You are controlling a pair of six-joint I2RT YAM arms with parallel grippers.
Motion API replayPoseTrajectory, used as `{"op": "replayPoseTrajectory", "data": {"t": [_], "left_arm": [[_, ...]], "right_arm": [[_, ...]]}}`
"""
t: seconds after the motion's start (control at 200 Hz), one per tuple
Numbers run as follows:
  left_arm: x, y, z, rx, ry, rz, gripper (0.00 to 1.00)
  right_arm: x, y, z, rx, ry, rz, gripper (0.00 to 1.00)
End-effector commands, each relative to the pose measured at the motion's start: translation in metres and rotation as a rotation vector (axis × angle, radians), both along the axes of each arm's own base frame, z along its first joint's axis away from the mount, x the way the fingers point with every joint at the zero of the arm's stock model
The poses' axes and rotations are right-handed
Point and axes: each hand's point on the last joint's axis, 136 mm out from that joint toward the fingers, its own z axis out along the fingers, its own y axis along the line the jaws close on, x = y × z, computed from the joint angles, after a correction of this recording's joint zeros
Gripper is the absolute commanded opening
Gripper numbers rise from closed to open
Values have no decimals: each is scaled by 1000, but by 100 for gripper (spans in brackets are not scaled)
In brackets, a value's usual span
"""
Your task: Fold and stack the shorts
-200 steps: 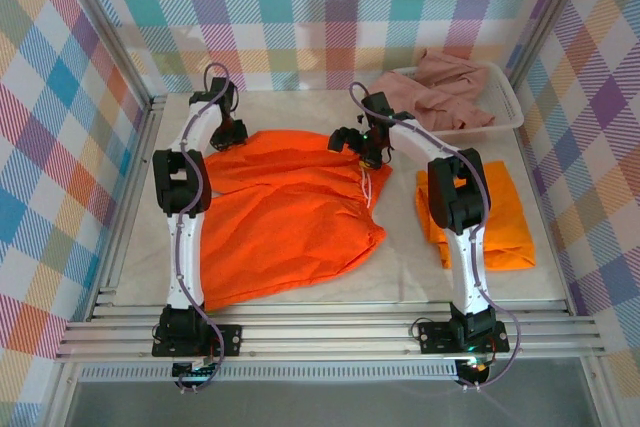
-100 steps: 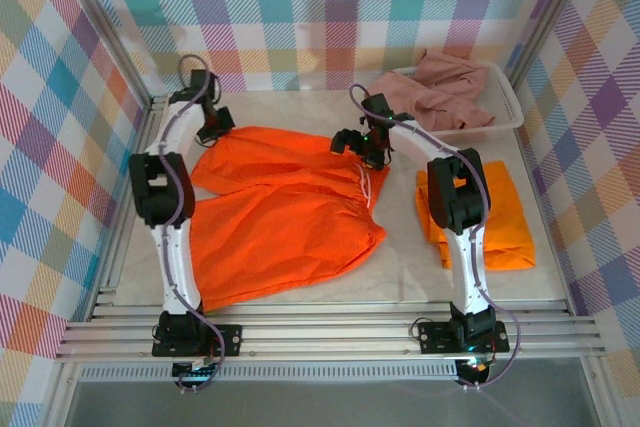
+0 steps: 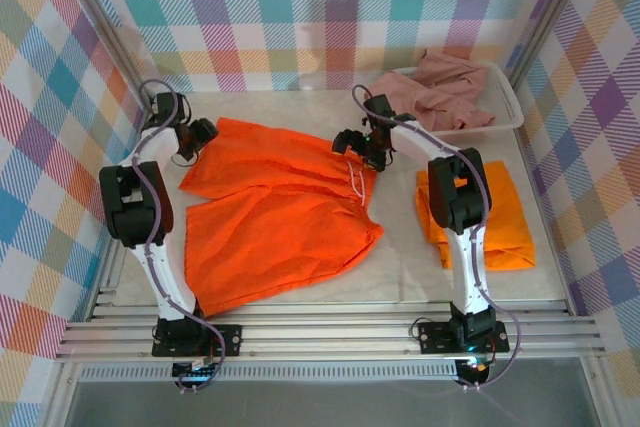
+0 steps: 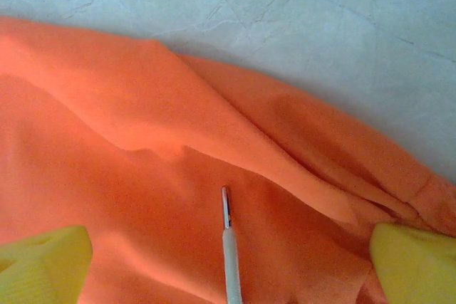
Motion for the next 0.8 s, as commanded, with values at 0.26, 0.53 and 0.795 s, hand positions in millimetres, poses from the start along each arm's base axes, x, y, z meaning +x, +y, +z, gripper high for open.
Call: {"op": "replayPoseTrajectory", "data": {"t": [0.26,0.53,0.795], "left_arm": [[-3,-69,57,-171,-177,-154,83],[-43,-109,-5,-205,-77,-189,84],[-67,-109,-26,-202,-75,-184,85]], "right_arm": [[6,33,54,75,-133,104,99],[9,33,25,23,-63,102,100],[25,35,3,-25,-37,110,100]]}}
